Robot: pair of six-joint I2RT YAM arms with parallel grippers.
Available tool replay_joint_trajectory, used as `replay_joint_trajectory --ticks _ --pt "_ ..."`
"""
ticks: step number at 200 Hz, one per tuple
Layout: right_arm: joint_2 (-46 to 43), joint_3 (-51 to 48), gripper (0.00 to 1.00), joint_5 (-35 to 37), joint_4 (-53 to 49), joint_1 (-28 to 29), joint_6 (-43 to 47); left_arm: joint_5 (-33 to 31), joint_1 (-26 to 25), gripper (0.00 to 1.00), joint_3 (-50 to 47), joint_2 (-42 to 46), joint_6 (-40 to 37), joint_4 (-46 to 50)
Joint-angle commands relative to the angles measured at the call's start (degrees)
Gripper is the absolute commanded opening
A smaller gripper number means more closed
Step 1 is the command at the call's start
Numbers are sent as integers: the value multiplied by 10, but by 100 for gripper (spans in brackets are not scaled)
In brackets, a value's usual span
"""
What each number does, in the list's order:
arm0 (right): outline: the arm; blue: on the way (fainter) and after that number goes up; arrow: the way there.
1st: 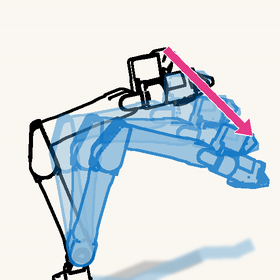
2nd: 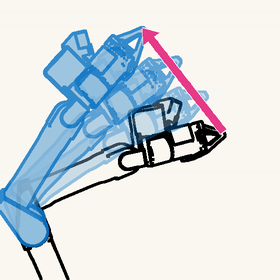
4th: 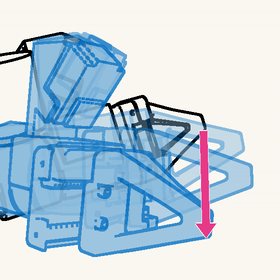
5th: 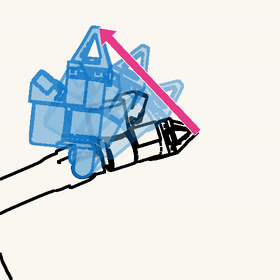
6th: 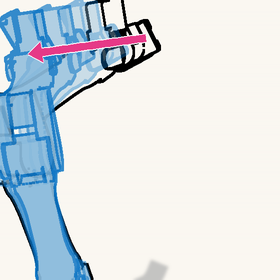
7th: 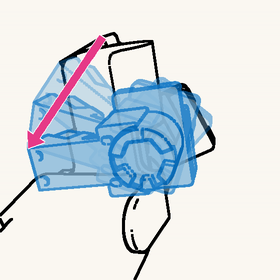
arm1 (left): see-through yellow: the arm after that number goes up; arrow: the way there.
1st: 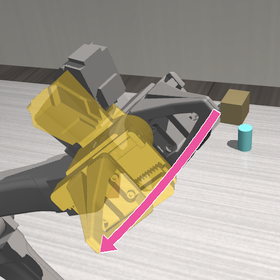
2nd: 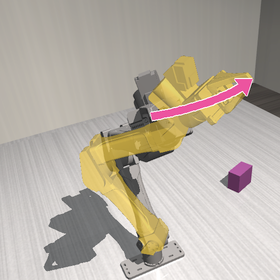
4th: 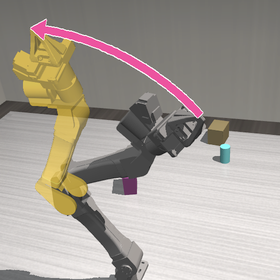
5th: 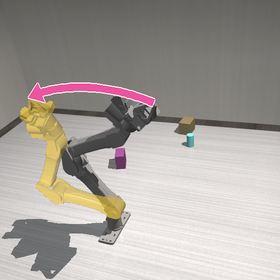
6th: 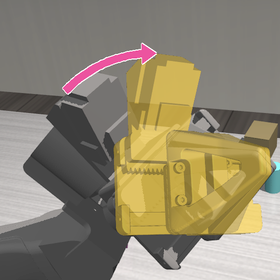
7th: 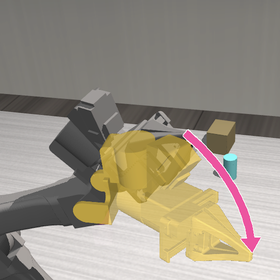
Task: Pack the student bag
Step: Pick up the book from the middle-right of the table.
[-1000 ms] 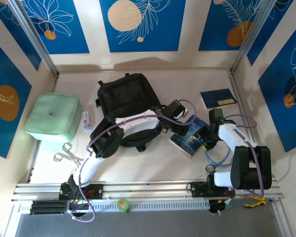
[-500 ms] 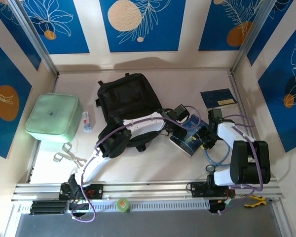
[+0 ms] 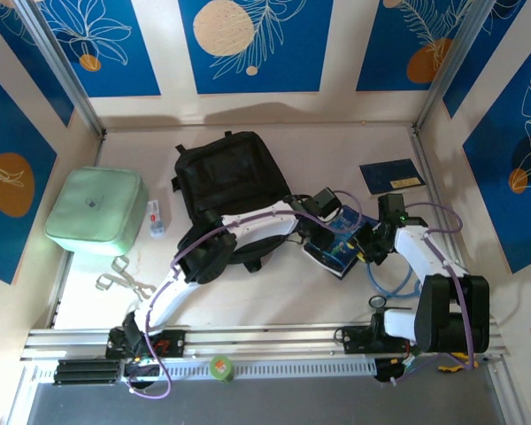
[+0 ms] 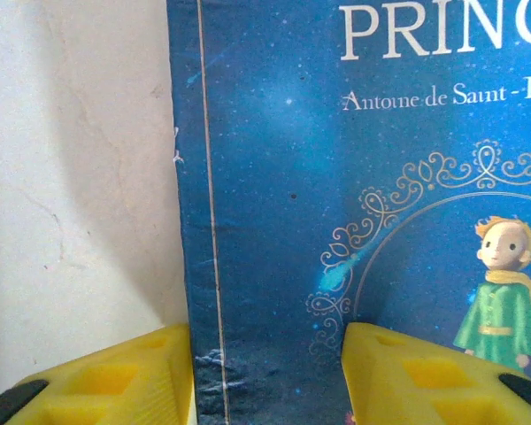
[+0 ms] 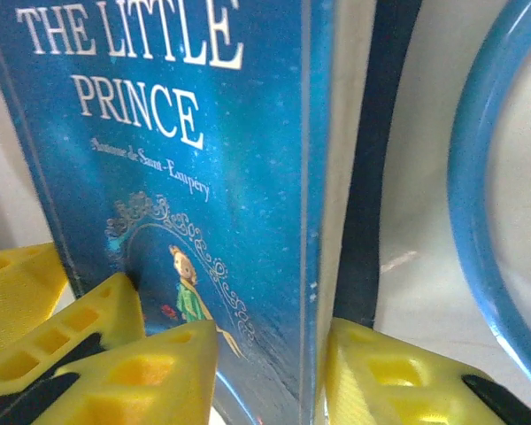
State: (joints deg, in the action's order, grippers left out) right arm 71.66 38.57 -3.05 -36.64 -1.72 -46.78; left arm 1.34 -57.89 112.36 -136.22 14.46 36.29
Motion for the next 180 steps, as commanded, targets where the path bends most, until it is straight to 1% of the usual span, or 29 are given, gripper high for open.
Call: replay_joint_trajectory --ticks 1,24,53,68,96,117,147,164,180 --pt "-5 20 33 -58 16 10 -9 2 -11 46 -8 -47 -13 48" --pt "0 23 28 -38 3 13 -4 2 -11 46 -8 -47 -14 51" --pt "0 29 17 -14 -14 15 4 -1 -11 45 -14 -28 -13 51" --pt "-7 32 12 -4 -21 15 7 -5 -11 48 -18 -5 -11 51" --pt "-27 41 10 1 -32 13 20 -6 -7 56 -17 51 -16 47" --pt "-41 48 9 -24 -33 9 36 -12 3 62 -16 95 -18 42" --pt "-73 64 9 -85 -22 4 65 -22 26 69 -34 163 -14 30" --pt "-101 75 9 -119 -11 4 84 -9 47 73 -74 212 2 0" --pt "-132 85 9 -146 0 4 96 26 73 78 -125 259 28 -45"
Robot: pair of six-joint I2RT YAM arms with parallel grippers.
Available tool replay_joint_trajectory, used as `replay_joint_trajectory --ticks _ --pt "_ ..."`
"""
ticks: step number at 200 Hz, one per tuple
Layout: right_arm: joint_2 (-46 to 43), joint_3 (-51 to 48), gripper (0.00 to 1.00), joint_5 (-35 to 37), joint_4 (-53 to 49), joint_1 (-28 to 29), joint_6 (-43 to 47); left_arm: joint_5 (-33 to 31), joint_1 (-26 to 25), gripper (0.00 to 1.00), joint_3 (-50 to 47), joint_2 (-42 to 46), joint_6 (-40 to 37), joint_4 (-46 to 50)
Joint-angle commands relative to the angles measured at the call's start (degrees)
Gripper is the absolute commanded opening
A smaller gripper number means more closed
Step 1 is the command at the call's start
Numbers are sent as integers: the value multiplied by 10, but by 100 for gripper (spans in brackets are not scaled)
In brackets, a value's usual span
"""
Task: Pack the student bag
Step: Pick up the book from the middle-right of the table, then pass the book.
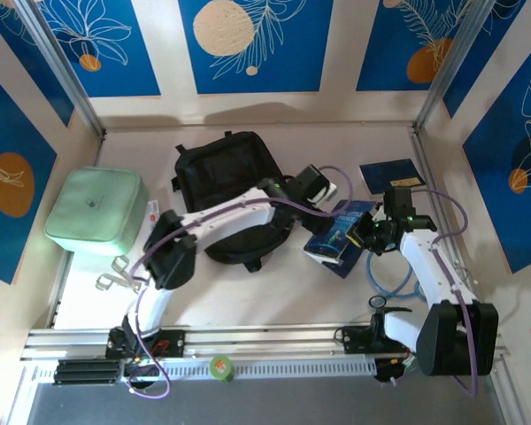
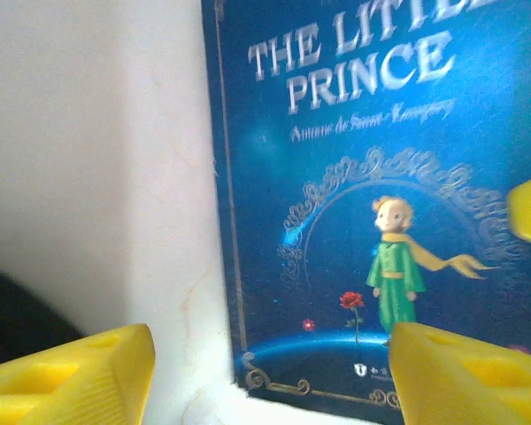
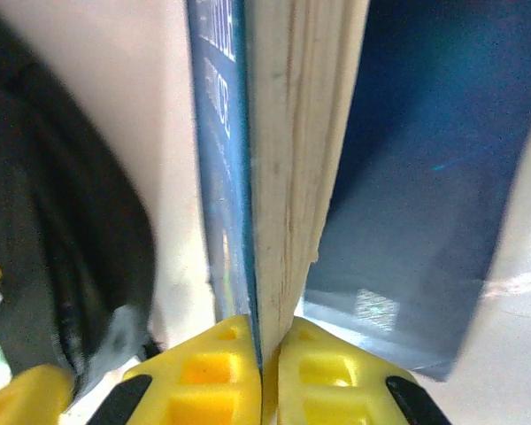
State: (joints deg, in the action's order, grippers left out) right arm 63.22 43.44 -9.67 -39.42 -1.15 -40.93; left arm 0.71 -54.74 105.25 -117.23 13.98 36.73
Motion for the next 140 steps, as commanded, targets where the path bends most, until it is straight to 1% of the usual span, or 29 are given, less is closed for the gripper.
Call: replay_joint_trajectory --ticks 1,25,43,53,71,108,140 --pt "-49 37 9 -80 28 -1 38 35 43 78 -59 73 35 -52" --pt "-79 53 9 -134 50 1 47 97 87 83 -140 130 87 -123" --pt "-84 56 9 -195 88 7 43 156 116 84 -193 157 131 -181" --pt "-83 56 9 -218 110 13 37 182 131 85 -221 169 157 -217" --pt "-73 55 9 -246 152 32 26 219 149 83 -268 182 198 -278" --pt "-38 67 9 -287 204 66 16 269 171 82 -317 186 260 -352" --pt "-15 62 9 -321 226 73 13 314 186 75 -342 185 304 -411"
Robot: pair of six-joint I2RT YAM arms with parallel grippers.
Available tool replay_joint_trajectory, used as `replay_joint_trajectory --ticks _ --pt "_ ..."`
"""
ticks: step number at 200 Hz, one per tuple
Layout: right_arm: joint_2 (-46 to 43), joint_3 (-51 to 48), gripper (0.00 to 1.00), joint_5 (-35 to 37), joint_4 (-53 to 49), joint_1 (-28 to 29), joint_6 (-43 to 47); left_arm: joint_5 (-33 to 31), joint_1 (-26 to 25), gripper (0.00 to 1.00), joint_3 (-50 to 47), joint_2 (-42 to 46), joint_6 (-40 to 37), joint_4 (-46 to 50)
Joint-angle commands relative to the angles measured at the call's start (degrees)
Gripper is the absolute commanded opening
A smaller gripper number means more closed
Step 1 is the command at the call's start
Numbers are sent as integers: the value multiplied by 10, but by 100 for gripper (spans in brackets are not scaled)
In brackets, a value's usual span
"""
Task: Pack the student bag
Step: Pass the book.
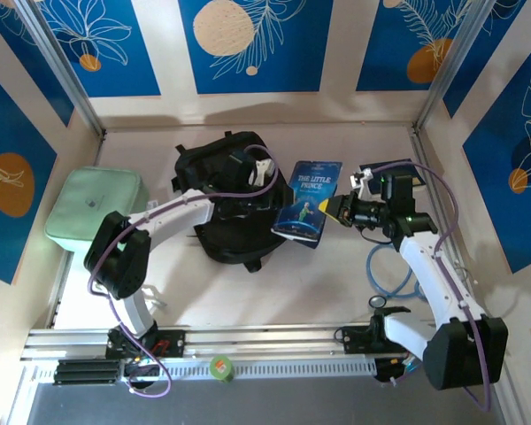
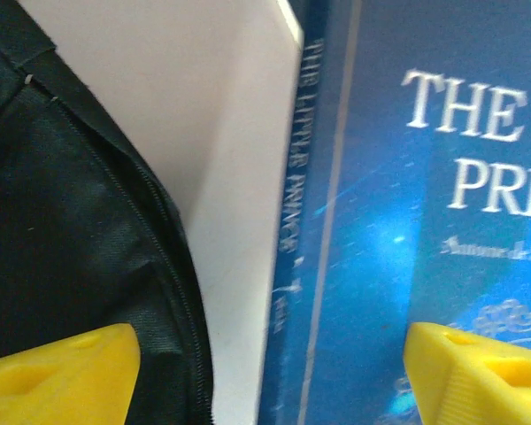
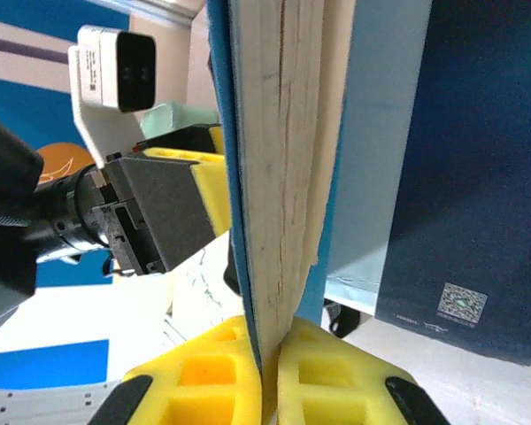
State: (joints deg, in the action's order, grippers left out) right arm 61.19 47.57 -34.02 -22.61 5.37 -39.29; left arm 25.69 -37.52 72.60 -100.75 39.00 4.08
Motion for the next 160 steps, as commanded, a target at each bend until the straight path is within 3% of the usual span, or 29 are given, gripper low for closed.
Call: replay_joint_trajectory --ticks 1,37,84,96,123,136,160 --pt "6 21 9 -78 58 7 -4 65 14 75 -17 20 56 -85" --pt "21 16 9 -78 54 9 -3 110 21 68 -31 18 83 -143" --pt "48 25 9 -35 13 10 15 128 32 48 -37 28 83 -153" --pt "55 28 11 -23 2 10 18 137 44 38 -47 33 99 -175" --pt "61 23 24 -28 12 11 11 140 67 13 -76 49 126 -216" --pt "61 22 36 -17 13 12 5 138 72 0 -81 54 124 -213" --pt "62 19 54 16 11 9 -20 110 82 0 -94 77 125 -209"
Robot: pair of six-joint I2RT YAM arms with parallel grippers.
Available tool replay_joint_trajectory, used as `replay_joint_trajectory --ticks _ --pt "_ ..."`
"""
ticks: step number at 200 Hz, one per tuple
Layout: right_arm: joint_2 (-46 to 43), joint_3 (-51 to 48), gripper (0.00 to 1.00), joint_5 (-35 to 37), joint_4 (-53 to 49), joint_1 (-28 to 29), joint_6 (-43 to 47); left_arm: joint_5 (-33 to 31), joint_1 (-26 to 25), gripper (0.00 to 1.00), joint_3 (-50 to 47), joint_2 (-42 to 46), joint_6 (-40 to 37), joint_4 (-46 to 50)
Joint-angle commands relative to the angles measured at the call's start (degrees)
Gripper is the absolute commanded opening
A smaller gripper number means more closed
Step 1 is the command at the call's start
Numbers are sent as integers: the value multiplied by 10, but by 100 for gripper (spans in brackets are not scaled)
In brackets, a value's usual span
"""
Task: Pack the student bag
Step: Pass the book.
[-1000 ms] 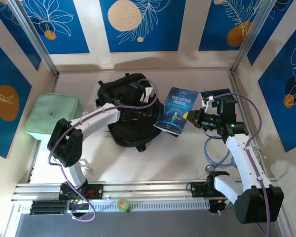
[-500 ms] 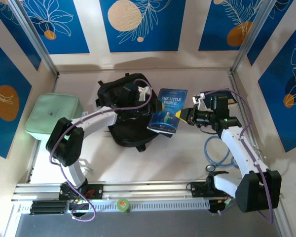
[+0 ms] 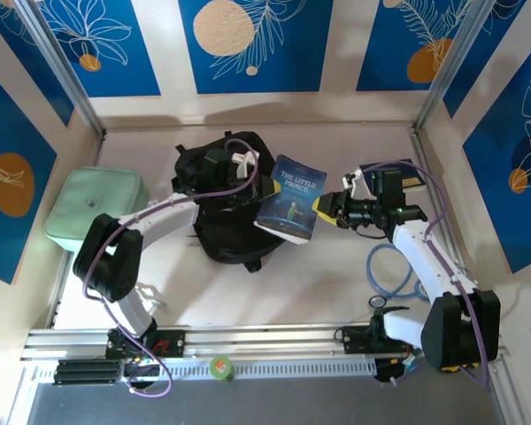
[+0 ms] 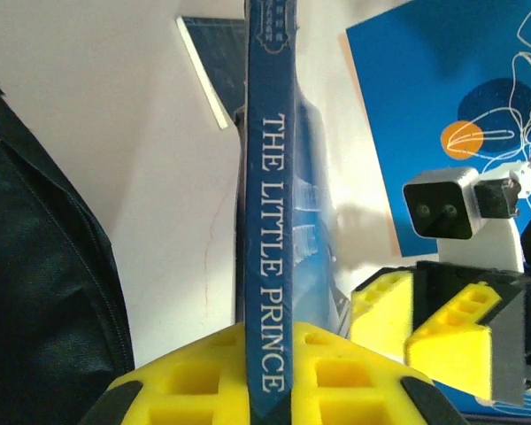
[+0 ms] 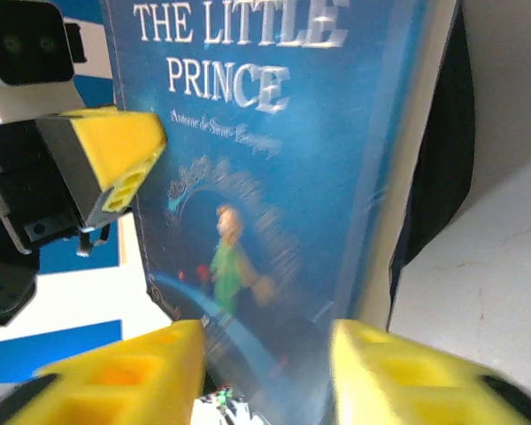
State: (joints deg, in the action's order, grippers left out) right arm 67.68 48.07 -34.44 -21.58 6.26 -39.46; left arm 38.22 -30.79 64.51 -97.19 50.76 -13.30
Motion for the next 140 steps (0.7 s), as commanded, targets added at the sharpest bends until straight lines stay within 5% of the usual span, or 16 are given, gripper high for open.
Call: replay_joint_trajectory --ticks 1,31,69,140 --pt "-3 13 55 21 2 -1 -20 -17 15 0 -15 43 7 -35" --pt "0 -35 77 -17 111 1 -125 -102 19 0 -35 97 11 -32" --pt "19 -77 93 -4 299 50 -281 -236 19 0 -61 143 78 -75" --pt "70 -52 99 160 460 141 -513 -419 17 0 -95 141 199 -209"
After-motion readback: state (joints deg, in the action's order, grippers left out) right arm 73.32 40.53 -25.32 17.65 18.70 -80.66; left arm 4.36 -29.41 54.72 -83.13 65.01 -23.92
